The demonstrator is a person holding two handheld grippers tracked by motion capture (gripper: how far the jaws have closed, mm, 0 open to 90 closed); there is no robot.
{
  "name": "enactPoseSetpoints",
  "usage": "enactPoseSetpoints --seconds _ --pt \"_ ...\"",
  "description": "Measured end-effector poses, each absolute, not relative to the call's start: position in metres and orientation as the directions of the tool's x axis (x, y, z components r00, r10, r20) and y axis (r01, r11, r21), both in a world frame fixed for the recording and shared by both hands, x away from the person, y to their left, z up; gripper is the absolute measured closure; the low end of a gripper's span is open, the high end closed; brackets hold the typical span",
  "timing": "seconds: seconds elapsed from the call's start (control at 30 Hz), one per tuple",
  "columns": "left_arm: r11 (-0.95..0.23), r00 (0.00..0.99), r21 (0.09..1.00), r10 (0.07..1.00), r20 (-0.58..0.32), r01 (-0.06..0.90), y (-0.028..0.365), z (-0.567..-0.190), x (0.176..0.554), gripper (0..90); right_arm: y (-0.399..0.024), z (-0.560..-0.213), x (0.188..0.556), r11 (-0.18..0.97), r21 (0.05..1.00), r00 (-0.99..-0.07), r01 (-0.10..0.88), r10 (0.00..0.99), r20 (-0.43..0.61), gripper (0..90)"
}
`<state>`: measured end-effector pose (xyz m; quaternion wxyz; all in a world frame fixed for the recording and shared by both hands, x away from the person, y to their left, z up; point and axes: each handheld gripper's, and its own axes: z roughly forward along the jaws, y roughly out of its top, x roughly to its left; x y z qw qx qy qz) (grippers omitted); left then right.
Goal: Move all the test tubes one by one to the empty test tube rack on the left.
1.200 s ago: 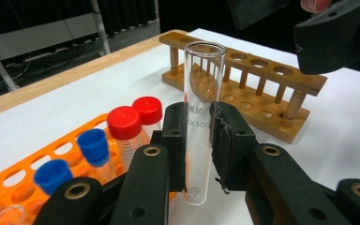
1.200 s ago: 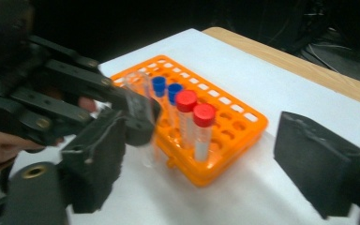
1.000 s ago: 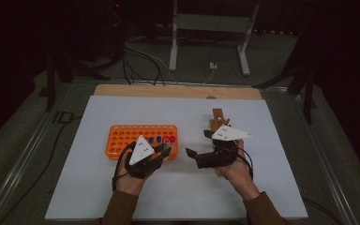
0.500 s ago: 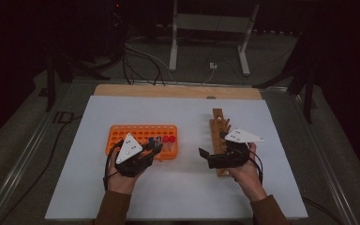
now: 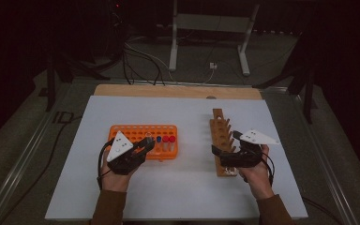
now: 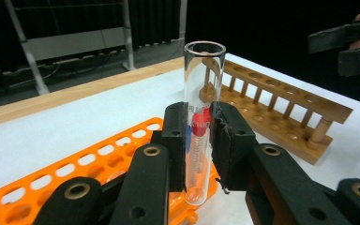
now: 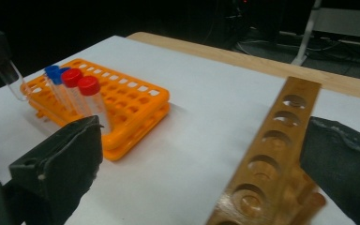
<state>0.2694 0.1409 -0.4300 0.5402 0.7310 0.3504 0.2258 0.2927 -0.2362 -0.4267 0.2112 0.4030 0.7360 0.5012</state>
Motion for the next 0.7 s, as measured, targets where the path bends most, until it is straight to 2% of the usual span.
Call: enactPoseSetpoints --seconds 0.33,0.7 --pt "-0.142 0.607 0.952 0.792 -0.056 0.273 0.155 -0.431 0.271 76.6 -0.254 -0.425 0.296 0.121 0.915 -0.552 0.385 0.825 0.123 0.1" --pt "-0.17 0.549 0.944 0.836 -0.013 0.282 0.16 -0.443 0.276 76.5 -0.257 -0.424 0.297 0.115 0.916 -0.54 0.385 0.833 0.122 0.1"
